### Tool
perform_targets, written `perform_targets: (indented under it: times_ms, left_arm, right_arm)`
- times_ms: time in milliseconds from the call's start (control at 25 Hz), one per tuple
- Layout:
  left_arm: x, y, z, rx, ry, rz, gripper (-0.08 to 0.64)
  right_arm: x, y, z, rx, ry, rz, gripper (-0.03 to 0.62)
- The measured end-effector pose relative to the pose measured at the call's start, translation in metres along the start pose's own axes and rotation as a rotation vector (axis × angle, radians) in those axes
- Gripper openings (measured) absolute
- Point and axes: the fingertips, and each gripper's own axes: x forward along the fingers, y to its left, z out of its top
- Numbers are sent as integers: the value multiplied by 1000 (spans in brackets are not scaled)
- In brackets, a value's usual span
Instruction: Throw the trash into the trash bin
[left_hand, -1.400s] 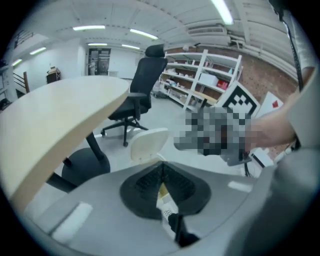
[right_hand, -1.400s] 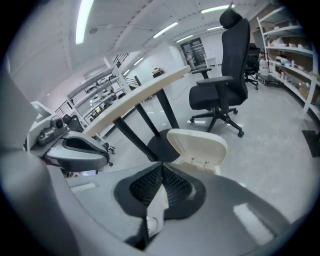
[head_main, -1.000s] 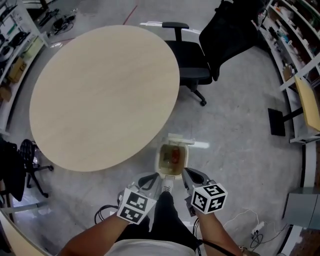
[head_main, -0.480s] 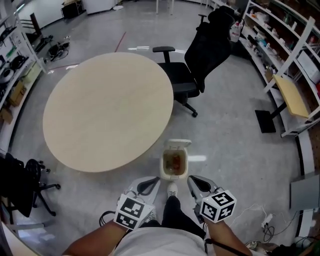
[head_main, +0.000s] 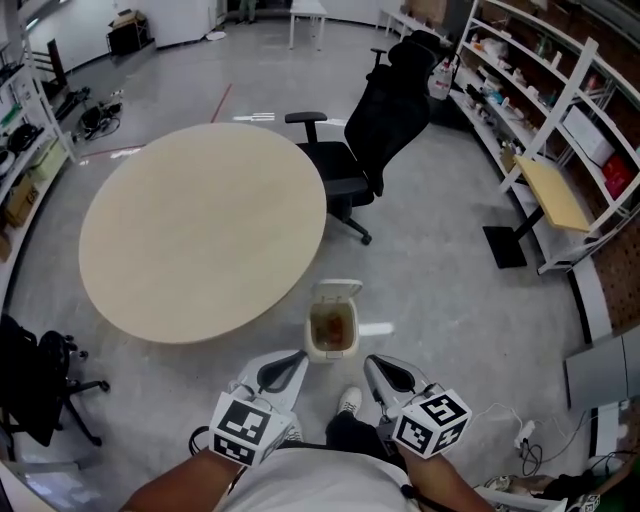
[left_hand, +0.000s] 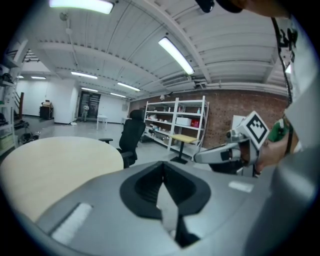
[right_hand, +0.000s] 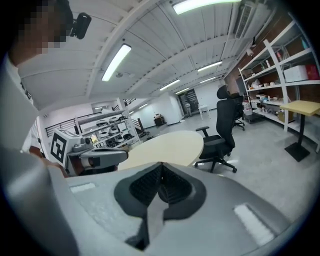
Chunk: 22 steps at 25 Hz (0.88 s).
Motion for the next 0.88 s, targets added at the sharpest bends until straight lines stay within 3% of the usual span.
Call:
perform_targets:
  times_ms: [200,480,880]
  left_arm:
    - [1,-15,14,4,-36,8,8]
    - [3,-27,24,-5,-59,88,8]
    - [13,-88,28,-56,-97,157,8]
  right_arm:
    - [-19,-4,10,-8,-21,12,2]
    - [-35,-10,22,-51,-47,84,2]
    - [-87,-35,32,-88,-85,154,2]
